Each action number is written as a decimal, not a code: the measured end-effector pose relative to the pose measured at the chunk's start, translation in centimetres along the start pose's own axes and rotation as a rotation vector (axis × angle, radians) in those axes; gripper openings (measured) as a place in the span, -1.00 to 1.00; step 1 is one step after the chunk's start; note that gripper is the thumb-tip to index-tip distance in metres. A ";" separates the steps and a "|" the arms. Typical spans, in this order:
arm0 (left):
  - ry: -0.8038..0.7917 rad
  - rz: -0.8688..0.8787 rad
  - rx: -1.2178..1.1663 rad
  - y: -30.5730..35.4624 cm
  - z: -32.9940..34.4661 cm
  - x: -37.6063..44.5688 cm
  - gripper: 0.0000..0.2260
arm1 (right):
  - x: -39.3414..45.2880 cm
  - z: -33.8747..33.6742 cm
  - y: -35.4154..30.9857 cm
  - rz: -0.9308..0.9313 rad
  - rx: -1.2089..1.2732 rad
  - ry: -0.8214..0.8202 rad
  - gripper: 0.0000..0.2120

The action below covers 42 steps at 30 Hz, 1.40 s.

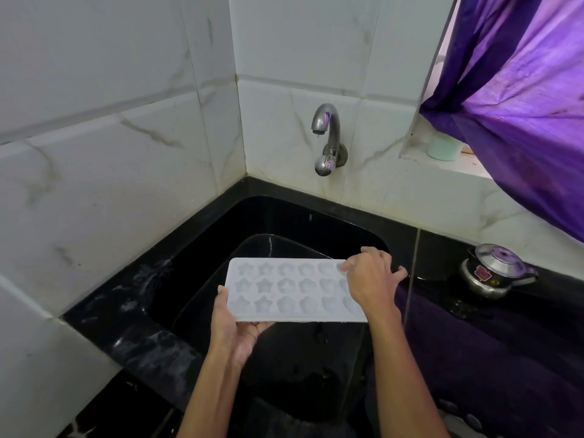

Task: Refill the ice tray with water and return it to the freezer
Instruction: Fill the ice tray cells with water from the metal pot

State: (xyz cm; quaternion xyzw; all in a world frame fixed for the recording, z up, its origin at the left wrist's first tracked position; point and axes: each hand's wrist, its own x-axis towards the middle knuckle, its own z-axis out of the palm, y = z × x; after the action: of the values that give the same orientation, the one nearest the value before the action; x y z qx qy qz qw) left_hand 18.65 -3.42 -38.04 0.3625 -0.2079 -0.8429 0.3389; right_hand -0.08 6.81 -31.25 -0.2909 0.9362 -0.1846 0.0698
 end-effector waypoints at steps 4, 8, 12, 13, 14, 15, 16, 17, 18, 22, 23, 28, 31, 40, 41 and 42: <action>0.004 0.017 0.005 0.1 0.3 0.1 -0.52 | 0.5 0.6 -0.3 0.015 0.039 -0.016 -0.70; 0.008 0.029 0.010 0.3 0.6 0.1 -0.53 | 1.1 1.1 -0.4 0.021 0.001 -0.063 -0.78; 0.006 0.045 0.015 0.5 0.5 0.2 -0.52 | 1.4 1.2 -0.5 0.008 -0.013 -0.089 -0.80; 0.007 0.046 0.017 0.6 0.4 0.3 -0.52 | 1.5 1.1 -0.4 0.013 0.002 -0.087 -0.78; 0.010 0.048 0.019 0.6 0.3 0.3 -0.52 | 1.5 1.1 -0.3 0.017 0.016 -0.088 -0.76; 0.016 0.049 0.017 0.6 0.3 0.4 -0.52 | 1.5 1.1 -0.2 0.018 0.025 -0.090 -0.73; 0.021 0.050 0.016 0.5 0.2 0.4 -0.52 | 1.6 1.1 -0.1 0.017 0.032 -0.093 -0.71; 0.024 0.050 0.015 0.5 0.2 0.4 -0.52 | 1.6 1.1 0.0 0.015 0.038 -0.095 -0.69; 0.027 0.050 0.019 0.4 0.2 0.4 -0.53 | 1.7 1.2 0.0 0.013 0.044 -0.096 -0.66; 0.030 0.049 0.038 0.1 0.2 0.5 -0.53 | 2.1 1.2 0.2 0.026 0.017 -0.106 -0.70; 0.032 0.051 0.041 0.0 0.3 0.5 -0.53 | 2.2 1.1 0.3 0.025 -0.003 -0.114 -0.74; 0.040 0.050 0.023 -0.2 0.4 0.5 -0.54 | 2.8 0.8 0.5 0.029 -0.024 -0.143 -0.76; 0.059 0.039 -0.017 -0.4 0.2 0.4 -0.54 | 2.9 0.6 0.4 0.034 -0.069 -0.130 -0.81; 0.091 0.059 -0.030 -0.5 0.4 0.5 -0.55 | 1.7 1.0 0.6 -0.097 -0.145 -0.119 -0.70; 0.092 0.057 -0.029 -0.6 0.4 0.4 -0.55 | 1.6 0.9 0.6 -0.096 -0.152 -0.119 -0.71; 0.091 0.053 -0.030 -0.6 0.4 0.4 -0.55 | 1.6 0.7 0.8 -0.092 -0.158 -0.122 -0.72</action>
State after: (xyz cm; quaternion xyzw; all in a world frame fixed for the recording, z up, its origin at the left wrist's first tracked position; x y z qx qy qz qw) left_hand 17.87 -3.20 -38.33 0.3896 -0.1891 -0.8194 0.3755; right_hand -1.60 6.27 -32.25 -0.3488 0.9275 -0.0952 0.0949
